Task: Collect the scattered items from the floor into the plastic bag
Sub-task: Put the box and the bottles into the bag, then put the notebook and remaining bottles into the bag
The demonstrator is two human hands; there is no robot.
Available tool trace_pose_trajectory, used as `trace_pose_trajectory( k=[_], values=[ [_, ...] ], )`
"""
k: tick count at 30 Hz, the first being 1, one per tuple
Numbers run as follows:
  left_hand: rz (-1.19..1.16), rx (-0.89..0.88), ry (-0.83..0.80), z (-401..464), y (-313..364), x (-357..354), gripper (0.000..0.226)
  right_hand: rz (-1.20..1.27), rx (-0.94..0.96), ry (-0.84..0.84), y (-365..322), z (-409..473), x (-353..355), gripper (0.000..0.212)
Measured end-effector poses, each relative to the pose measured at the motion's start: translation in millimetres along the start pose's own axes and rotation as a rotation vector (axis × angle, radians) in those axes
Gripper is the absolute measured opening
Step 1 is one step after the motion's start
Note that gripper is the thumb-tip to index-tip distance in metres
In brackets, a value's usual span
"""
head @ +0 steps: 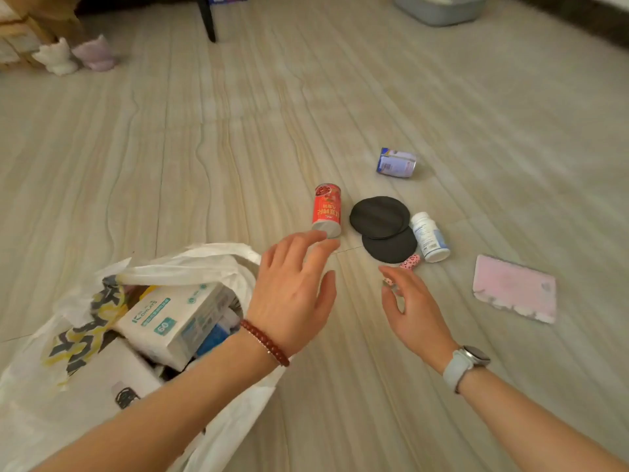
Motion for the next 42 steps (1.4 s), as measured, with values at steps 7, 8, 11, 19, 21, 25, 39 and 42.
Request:
trace_pose_trajectory(
  k=[7, 8, 11, 19, 21, 25, 39, 42],
  values=[
    [0.131, 0.103, -0.647, 8.4, 19.7, -196.8, 0.054, -0.38, -0.292, 0.022, 150.2, 43.6, 70.8, 0.045],
    [0.132, 0.134, -0.685, 6.6, 20.4, -220.0, 0.055, -0.422, -0.332, 0.017, 173.1, 49.8, 81.3, 0.047],
    [0.111, 0.29, -0.763, -3.9, 16.7, -279.8, 0.054, -0.571, -0.474, -0.168, 234.8, 52.1, 90.8, 0.075],
    [0.174, 0.427, -0.709, -25.2, 8.8, -321.9, 0.034, -0.793, -0.394, -0.379, 252.9, 22.1, 78.3, 0.089],
    [0.136, 0.434, -0.693, -29.7, 6.2, -316.9, 0.029, -0.898, -0.334, -0.385, 244.4, 21.2, 73.5, 0.084],
    [0.038, 0.459, -0.67, -37.7, 4.0, -291.0, 0.028, -1.169, -0.237, -0.502, 234.6, 19.0, 60.6, 0.076],
    [-0.08, 0.205, -0.525, -13.7, 33.5, -140.5, 0.028, -0.923, 0.083, -0.447, 108.6, 7.8, 39.9, 0.027],
    [-0.128, 0.181, -0.417, -25.0, 24.4, -89.8, 0.029, -0.83, 0.197, -0.439, 69.1, -37.2, 13.8, 0.029]
  ],
)
Point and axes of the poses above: each hand's wrist, its own z-axis towards the middle knuckle, its own x-axis out of the back of the hand, y = z × x, the point moved 10 cm from there along z, towards the middle knuckle, and after that the axes turned 9 degrees about y, right-handed, at the moved point
